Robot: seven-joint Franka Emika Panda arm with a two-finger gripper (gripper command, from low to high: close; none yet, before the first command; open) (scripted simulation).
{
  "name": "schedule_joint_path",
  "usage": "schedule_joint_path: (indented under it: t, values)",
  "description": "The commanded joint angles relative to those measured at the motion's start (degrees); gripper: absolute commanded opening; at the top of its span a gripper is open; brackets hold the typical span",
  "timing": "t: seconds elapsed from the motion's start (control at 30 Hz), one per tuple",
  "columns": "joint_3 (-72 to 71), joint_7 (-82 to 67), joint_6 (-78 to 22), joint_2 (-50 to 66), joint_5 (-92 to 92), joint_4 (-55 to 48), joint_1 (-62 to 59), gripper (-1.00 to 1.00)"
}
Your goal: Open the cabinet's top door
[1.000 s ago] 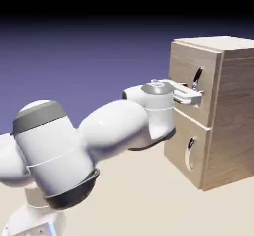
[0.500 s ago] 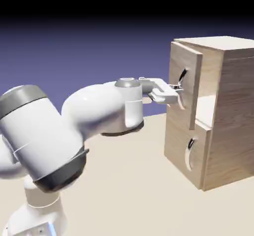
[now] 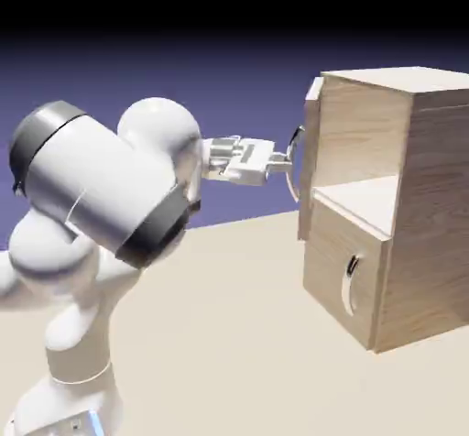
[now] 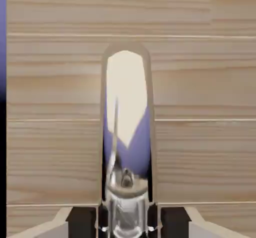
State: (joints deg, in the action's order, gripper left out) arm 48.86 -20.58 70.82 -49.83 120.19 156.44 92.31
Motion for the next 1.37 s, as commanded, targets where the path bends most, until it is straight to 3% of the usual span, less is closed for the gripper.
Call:
schedule_joint_path:
  t: [0.0, 0.3, 0.63, 1.0, 1.3, 1.33]
  values:
    - [-0.2, 1.2, -2.2, 1.6, -2.5, -0.9, 1.8, -1.0]
    - [3.1, 12.1, -14.6, 18.8, -24.7, -13.4, 17.1, -1.0]
    - [11.3, 16.1, -13.3, 39.6, -44.2, -27.6, 26.1, -1.0]
    - [12.4, 11.3, -8.3, 62.4, -61.5, -40.7, 21.7, -1.0]
    - [8.9, 4.7, -11.9, 79.0, -73.2, -55.8, 12.3, -1.0]
    - [8.9, 4.7, -11.9, 79.0, -73.2, -55.8, 12.3, 1.0]
